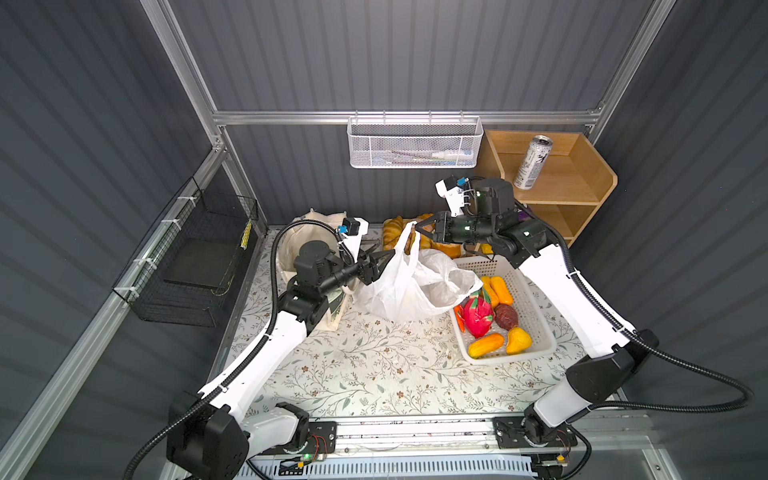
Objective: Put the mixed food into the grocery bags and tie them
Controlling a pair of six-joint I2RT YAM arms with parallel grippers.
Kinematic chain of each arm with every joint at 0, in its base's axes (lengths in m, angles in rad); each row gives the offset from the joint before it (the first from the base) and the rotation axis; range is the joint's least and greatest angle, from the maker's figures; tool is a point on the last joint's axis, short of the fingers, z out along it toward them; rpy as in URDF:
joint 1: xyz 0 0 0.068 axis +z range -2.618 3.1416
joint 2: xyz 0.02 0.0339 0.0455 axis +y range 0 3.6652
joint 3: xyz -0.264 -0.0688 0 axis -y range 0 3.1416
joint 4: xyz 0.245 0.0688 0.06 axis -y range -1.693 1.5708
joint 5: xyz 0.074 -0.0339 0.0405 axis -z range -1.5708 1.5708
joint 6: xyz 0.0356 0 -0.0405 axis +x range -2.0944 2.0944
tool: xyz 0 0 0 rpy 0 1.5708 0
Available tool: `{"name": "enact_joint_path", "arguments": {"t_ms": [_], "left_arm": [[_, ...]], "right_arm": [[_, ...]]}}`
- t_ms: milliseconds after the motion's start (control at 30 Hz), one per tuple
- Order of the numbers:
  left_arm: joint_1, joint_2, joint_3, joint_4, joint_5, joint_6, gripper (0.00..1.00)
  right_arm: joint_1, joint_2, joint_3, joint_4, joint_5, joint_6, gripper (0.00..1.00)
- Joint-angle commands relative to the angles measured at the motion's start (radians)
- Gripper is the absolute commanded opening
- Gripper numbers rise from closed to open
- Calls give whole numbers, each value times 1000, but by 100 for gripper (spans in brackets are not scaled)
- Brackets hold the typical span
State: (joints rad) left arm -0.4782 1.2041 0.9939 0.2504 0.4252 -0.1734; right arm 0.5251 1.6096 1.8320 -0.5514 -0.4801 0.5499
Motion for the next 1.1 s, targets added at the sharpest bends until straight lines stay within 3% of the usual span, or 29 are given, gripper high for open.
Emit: {"name": "enact_joint_path", "arguments": {"t_ms": [0,200,267,600,700,900,1067], "left_arm": [[-71,1,-23,39,-130,13,59],[-124,53,6,71,-136,22,61],[-128,67,10,91,-150,17,67],[-192,125,57,107,-330,59,70],[-222,143,63,107,-380,85,75],[-238,175,46,131,-494,105,76],[-238,192,9,184,-533,96,70]], "right_arm": [[15,-14,-17,82,82,92,0],[24,-13,-7,75,101,88,0],[26,-16,-9,72,105,88,0],[37,-28,-29,82,104,82,0],[38,-28,-31,83,102,81,0],[39,-36,-36,91,100,80,0],[39,-42,-34,88,103,73,0]]}}
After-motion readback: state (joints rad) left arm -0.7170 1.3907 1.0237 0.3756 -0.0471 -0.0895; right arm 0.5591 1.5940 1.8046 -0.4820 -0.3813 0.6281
